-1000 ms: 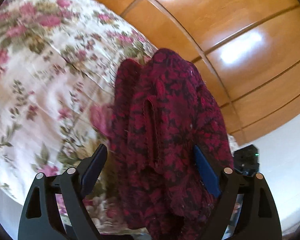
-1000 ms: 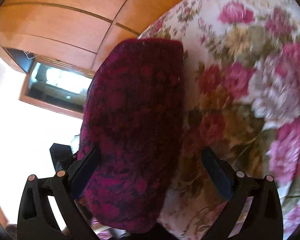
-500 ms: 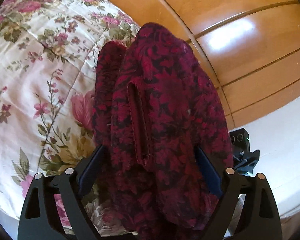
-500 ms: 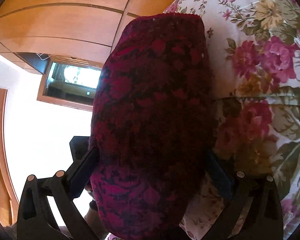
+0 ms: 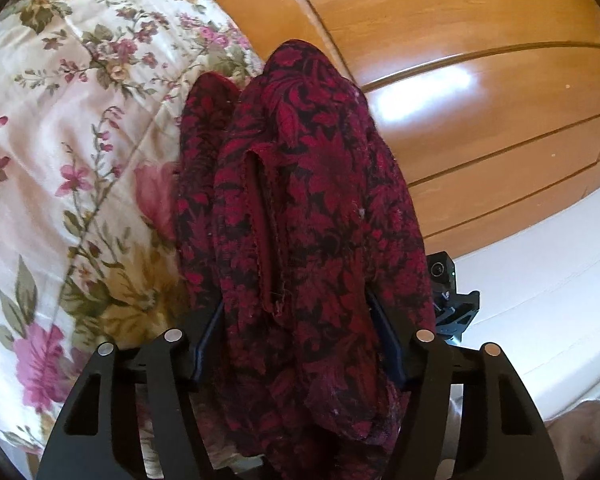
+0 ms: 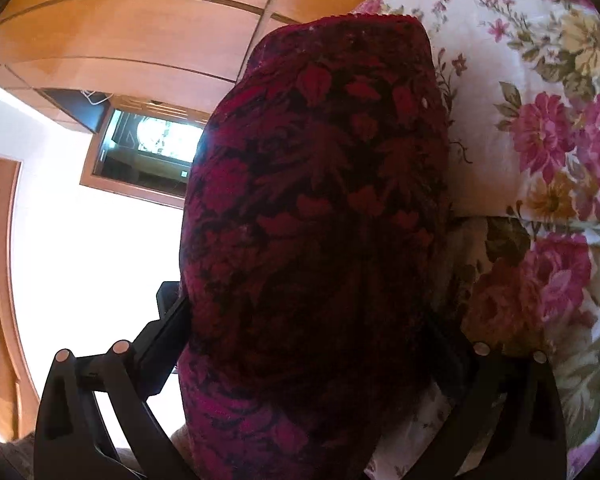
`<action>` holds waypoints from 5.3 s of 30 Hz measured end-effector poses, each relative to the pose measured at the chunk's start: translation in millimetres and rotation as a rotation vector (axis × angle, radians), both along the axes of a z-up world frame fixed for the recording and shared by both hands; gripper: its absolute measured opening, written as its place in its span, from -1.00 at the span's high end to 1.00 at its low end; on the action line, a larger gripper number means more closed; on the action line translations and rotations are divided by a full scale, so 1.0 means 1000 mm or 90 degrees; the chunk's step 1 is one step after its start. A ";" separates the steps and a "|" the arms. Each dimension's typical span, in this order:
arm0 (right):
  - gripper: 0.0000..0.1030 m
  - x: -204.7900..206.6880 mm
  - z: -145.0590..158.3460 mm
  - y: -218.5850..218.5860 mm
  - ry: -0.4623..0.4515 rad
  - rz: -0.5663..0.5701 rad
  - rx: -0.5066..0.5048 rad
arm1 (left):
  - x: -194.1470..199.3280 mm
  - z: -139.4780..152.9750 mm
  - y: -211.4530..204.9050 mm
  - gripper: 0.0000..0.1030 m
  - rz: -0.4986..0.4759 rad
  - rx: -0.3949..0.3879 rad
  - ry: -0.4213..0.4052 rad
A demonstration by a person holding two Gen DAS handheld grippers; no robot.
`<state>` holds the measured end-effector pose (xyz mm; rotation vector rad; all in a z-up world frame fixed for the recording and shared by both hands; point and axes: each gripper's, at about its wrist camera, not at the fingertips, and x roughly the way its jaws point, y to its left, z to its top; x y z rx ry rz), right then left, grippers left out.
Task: Fold small clothes
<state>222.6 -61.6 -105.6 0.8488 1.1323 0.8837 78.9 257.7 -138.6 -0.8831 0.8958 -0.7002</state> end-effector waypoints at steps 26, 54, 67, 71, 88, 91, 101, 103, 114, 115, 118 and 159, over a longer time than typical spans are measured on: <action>-0.52 -0.089 0.039 -0.327 -0.096 -0.481 -0.124 | 0.141 0.093 -0.417 -0.06 -0.412 0.159 -0.109; -0.97 -0.028 0.013 -0.378 -0.010 -0.324 -0.090 | 0.052 0.040 -0.353 -0.48 -0.213 0.233 -0.001; -0.36 -0.077 0.065 -0.363 -0.143 -0.420 -0.203 | 0.119 0.006 -0.393 -0.35 -0.400 0.097 0.046; -0.34 -0.110 0.040 -0.394 -0.074 -0.517 -0.145 | 0.126 0.038 -0.438 -0.28 -0.478 0.203 -0.019; -0.73 -0.136 0.110 -0.361 -0.144 -0.612 -0.437 | 0.078 0.088 -0.398 -0.41 -0.385 0.327 -0.128; -0.56 -0.111 0.118 -0.334 -0.154 -0.554 -0.523 | 0.074 0.095 -0.404 -0.44 -0.367 0.393 -0.160; -0.77 -0.018 0.078 -0.284 -0.109 -0.426 -0.718 | 0.085 0.089 -0.403 -0.45 -0.266 0.446 -0.135; -0.77 -0.020 0.074 -0.287 -0.114 -0.431 -0.727 | 0.079 0.094 -0.398 -0.53 -0.247 0.448 -0.139; -0.90 -0.058 0.091 -0.287 -0.115 -0.527 -0.685 | 0.049 0.119 -0.395 -0.58 -0.186 0.488 -0.240; -0.90 -0.060 0.094 -0.286 -0.115 -0.535 -0.680 | 0.048 0.120 -0.394 -0.58 -0.181 0.490 -0.243; -0.91 -0.067 0.102 -0.281 -0.113 -0.566 -0.676 | 0.043 0.127 -0.386 -0.58 -0.156 0.500 -0.255; -0.96 -0.173 0.112 -0.183 -0.070 -0.722 -0.751 | -0.032 0.143 -0.308 -0.92 -0.007 0.574 -0.320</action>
